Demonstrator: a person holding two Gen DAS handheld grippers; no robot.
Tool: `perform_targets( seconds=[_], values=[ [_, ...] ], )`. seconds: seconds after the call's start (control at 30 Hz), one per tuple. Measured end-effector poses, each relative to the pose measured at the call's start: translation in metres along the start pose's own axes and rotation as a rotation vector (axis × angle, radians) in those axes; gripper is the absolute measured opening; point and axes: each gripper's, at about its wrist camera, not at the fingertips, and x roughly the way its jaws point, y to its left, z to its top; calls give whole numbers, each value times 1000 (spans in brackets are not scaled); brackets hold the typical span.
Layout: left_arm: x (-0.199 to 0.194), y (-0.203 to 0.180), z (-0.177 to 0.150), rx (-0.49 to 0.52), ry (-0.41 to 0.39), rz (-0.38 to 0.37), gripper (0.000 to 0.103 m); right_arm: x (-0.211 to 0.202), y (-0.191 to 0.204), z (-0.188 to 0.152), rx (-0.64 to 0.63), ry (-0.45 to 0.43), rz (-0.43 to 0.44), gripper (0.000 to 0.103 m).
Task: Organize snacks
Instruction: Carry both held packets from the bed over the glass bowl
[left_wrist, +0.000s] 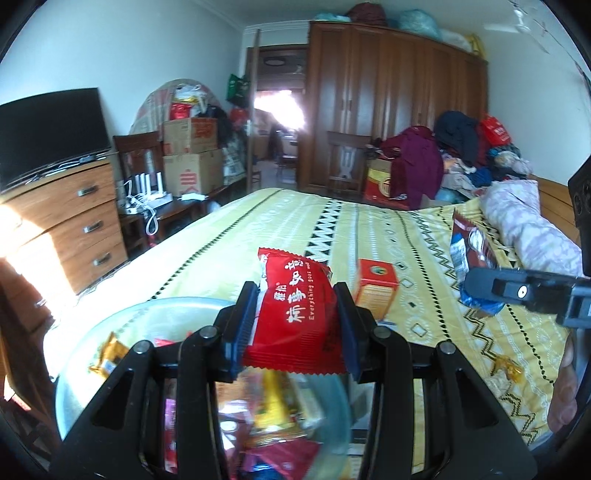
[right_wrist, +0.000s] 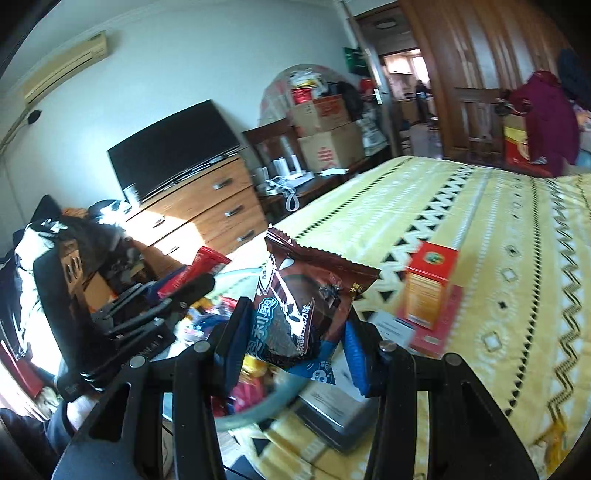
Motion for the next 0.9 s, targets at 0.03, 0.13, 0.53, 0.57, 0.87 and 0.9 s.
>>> perform_targets(
  seconds=[0.03, 0.13, 0.53, 0.57, 0.87, 0.9],
  values=[
    [-1, 4, -2, -4, 1, 6, 42, 6, 6, 4, -7, 2, 12, 50],
    [-2, 17, -3, -23, 5, 23, 42, 20, 23, 14, -25, 9, 44, 50],
    [-8, 74, 0, -139, 12, 104, 42, 74, 73, 38, -48, 63, 165, 50],
    [-7, 75, -1, -144, 18, 107, 42, 77, 76, 37, -47, 69, 169, 50],
    [-3, 85, -9, -171, 45, 114, 42, 105, 82, 21, -14, 132, 200, 50],
    [-3, 86, -9, -172, 45, 112, 42, 106, 82, 19, -13, 135, 200, 50]
  ],
)
